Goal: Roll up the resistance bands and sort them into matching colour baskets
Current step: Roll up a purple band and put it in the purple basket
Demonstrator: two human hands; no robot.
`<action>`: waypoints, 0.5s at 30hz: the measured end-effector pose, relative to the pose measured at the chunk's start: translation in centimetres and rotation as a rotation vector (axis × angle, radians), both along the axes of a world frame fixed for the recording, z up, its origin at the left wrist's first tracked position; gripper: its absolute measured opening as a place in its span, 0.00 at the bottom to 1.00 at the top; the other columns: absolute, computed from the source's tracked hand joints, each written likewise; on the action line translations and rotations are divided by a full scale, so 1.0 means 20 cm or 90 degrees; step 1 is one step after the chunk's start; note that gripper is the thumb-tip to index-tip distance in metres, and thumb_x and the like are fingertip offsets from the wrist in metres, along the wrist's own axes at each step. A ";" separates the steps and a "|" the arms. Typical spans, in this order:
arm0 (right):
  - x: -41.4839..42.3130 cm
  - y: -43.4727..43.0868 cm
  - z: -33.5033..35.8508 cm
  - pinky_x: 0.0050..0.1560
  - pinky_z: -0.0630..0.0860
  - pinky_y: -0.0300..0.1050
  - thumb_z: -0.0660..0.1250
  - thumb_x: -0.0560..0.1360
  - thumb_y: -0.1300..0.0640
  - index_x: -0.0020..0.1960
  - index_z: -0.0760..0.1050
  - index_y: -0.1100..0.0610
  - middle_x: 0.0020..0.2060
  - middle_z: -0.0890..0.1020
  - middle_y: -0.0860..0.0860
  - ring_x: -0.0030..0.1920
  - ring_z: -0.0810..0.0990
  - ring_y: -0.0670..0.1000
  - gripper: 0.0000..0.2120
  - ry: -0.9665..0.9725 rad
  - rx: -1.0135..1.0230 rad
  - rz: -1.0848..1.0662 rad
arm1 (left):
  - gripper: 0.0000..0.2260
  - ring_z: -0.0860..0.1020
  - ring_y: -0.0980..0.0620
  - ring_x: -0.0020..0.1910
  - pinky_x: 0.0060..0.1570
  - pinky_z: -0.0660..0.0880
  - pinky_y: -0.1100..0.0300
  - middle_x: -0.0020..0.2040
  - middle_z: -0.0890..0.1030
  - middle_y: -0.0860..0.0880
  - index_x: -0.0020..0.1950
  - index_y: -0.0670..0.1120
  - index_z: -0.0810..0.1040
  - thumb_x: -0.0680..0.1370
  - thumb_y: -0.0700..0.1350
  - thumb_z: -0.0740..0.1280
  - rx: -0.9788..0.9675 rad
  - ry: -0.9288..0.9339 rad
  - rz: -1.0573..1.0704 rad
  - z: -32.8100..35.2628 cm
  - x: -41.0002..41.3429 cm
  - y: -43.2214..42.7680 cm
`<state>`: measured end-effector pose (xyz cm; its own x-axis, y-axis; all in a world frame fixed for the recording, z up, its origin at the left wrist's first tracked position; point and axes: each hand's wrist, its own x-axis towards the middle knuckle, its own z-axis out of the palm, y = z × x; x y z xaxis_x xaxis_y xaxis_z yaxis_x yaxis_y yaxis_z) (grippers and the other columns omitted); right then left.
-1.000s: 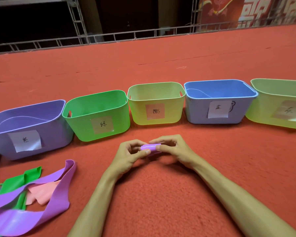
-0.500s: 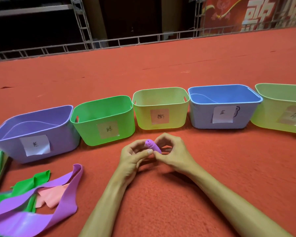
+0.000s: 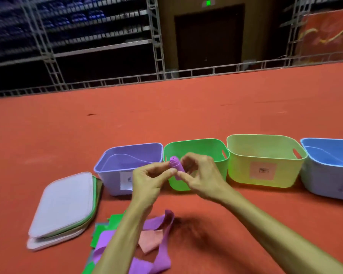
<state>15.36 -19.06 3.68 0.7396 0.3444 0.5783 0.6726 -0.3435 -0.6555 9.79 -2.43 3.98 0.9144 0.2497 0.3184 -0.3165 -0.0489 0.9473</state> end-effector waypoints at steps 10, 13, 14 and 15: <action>0.59 0.85 0.21 0.39 0.79 0.53 0.79 0.66 0.49 0.41 0.81 0.58 0.36 0.84 0.56 0.40 0.82 0.61 0.13 0.068 -0.218 -0.018 | 0.09 0.85 0.58 0.39 0.36 0.75 0.70 0.34 0.86 0.54 0.40 0.48 0.88 0.64 0.39 0.82 0.424 0.119 0.210 0.25 0.50 0.76; 0.74 1.03 0.14 0.32 0.71 0.49 0.79 0.63 0.49 0.36 0.79 0.59 0.30 0.79 0.56 0.36 0.74 0.62 0.15 0.118 -0.288 -0.020 | 0.09 0.84 0.50 0.39 0.36 0.75 0.61 0.33 0.85 0.51 0.37 0.48 0.87 0.60 0.42 0.84 0.513 0.221 0.223 0.21 0.69 0.90; 0.78 1.08 0.12 0.30 0.67 0.48 0.79 0.63 0.50 0.33 0.77 0.59 0.29 0.76 0.56 0.35 0.71 0.61 0.16 0.135 -0.312 -0.018 | 0.10 0.84 0.49 0.39 0.38 0.78 0.59 0.33 0.85 0.50 0.35 0.48 0.87 0.59 0.44 0.84 0.526 0.262 0.219 0.18 0.75 0.95; 0.82 1.12 0.08 0.30 0.65 0.47 0.79 0.64 0.50 0.31 0.75 0.59 0.28 0.74 0.54 0.35 0.71 0.60 0.16 0.150 -0.339 -0.017 | 0.10 0.85 0.48 0.38 0.40 0.80 0.56 0.32 0.85 0.49 0.34 0.48 0.86 0.57 0.44 0.83 0.536 0.297 0.207 0.14 0.81 0.99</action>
<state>31.84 3.31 5.33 0.8400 0.5217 0.1491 0.5155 -0.6815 -0.5195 25.91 17.32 6.70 0.9201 0.3679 0.1341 0.2240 -0.7754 0.5904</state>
